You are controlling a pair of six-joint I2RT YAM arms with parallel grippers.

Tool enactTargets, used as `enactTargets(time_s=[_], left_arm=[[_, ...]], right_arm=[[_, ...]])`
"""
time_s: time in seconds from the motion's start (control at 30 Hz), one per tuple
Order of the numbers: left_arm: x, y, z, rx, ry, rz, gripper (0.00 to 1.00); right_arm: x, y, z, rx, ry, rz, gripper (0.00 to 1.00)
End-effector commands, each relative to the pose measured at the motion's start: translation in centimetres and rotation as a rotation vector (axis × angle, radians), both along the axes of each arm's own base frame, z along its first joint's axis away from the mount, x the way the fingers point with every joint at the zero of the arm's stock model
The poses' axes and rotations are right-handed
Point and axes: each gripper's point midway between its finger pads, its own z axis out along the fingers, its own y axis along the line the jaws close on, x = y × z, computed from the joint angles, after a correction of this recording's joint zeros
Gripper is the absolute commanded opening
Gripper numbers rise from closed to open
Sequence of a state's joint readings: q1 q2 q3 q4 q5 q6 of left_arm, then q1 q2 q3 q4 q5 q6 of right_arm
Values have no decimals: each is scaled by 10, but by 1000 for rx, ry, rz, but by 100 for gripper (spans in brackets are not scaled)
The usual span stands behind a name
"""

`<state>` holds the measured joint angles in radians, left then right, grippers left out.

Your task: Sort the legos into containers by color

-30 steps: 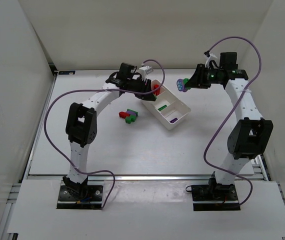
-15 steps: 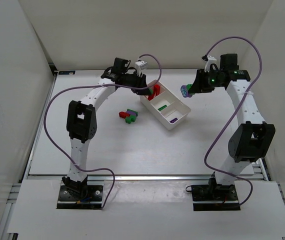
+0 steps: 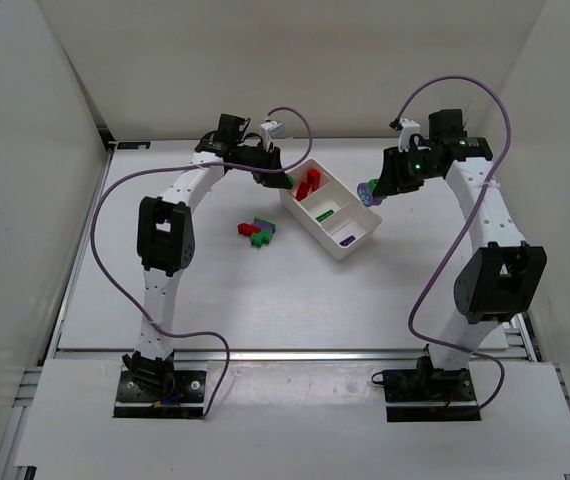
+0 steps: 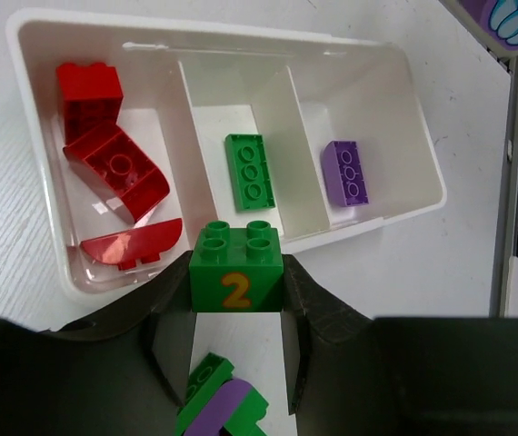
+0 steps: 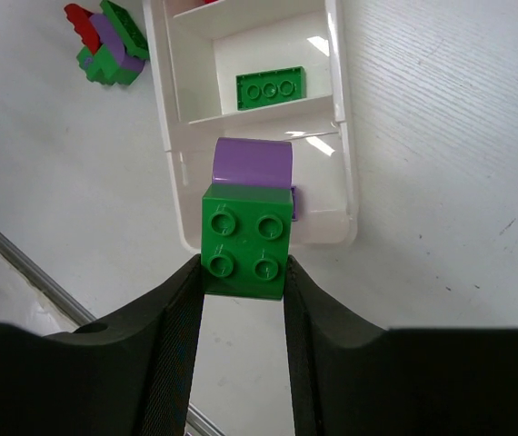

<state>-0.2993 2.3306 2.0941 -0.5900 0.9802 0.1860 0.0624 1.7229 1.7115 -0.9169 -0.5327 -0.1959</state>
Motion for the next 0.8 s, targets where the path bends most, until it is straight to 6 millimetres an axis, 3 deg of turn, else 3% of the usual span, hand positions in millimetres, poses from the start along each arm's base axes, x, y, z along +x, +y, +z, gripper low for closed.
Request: enactTargets(time_s=[0.0, 0.5, 0.77], left_arm=[[-8, -13, 32, -37, -83, -73, 10], [-14, -49, 23, 53, -44, -26, 10], [-24, -59, 12, 122, 48, 49, 10]], right_arm=[[8, 4, 9, -12, -48, 29, 0], [14, 10, 28, 51, -126, -27, 0], [7, 8, 21, 69, -142, -56, 0]])
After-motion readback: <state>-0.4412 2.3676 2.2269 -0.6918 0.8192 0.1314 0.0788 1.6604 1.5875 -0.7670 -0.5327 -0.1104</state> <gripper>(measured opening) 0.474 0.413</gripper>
